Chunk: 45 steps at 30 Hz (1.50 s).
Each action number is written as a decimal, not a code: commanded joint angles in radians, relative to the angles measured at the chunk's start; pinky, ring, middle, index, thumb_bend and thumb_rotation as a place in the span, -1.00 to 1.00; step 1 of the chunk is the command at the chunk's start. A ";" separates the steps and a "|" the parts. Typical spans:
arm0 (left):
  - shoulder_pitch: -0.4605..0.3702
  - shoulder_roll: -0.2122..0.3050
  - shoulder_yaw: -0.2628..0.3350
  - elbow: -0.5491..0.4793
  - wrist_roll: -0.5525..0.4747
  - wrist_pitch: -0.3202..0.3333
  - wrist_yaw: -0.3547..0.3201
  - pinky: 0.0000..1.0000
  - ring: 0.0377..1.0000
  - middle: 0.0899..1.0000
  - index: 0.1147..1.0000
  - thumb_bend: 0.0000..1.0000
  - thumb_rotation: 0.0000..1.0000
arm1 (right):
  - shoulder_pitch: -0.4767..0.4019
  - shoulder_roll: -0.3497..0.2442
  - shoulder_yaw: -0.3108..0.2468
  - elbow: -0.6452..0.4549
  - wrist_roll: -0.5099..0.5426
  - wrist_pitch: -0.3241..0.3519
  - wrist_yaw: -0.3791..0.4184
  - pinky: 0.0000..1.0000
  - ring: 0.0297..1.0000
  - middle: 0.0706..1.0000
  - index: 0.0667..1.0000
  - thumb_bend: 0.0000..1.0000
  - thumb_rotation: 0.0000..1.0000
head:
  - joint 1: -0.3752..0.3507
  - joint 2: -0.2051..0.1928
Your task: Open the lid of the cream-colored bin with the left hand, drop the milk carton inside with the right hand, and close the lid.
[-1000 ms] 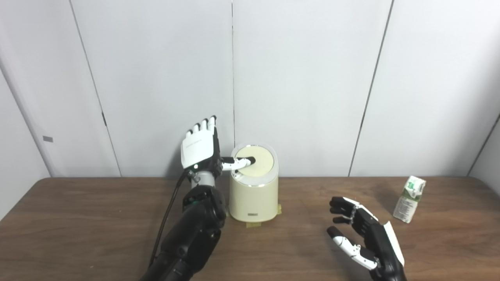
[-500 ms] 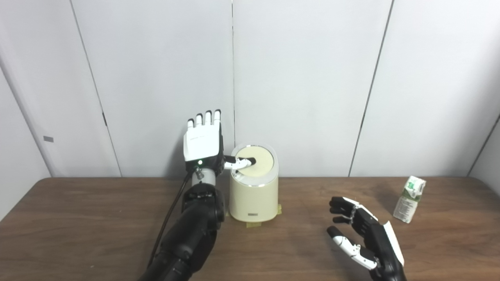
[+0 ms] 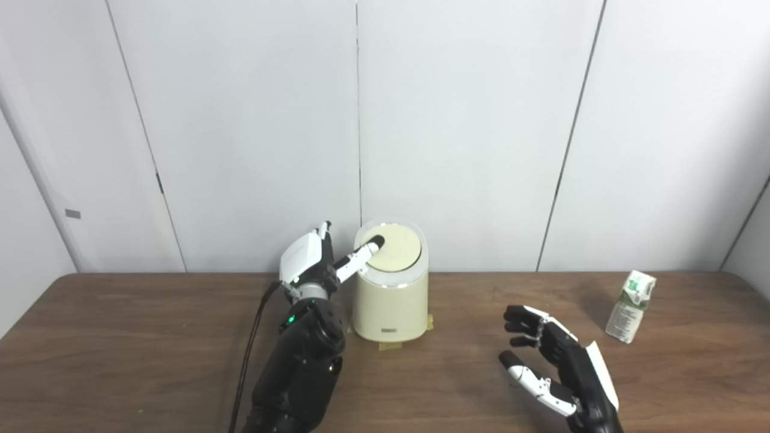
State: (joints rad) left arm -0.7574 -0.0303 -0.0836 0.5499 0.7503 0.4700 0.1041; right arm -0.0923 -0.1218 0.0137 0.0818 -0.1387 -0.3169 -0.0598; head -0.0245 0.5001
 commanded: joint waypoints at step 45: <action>0.656 0.101 0.062 -0.645 -0.712 -0.734 -0.054 0.87 0.92 0.90 0.87 0.03 1.00 | 0.069 0.010 -0.010 0.012 0.024 0.044 0.002 0.32 0.46 0.47 0.43 -0.44 -0.40 | -0.008 0.006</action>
State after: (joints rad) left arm -0.0701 0.0678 -0.0250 -0.0721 0.0490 -0.2007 0.0612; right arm -0.0812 -0.1227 0.0008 0.0699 -0.1099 -0.2629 -0.0576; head -0.0322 0.5047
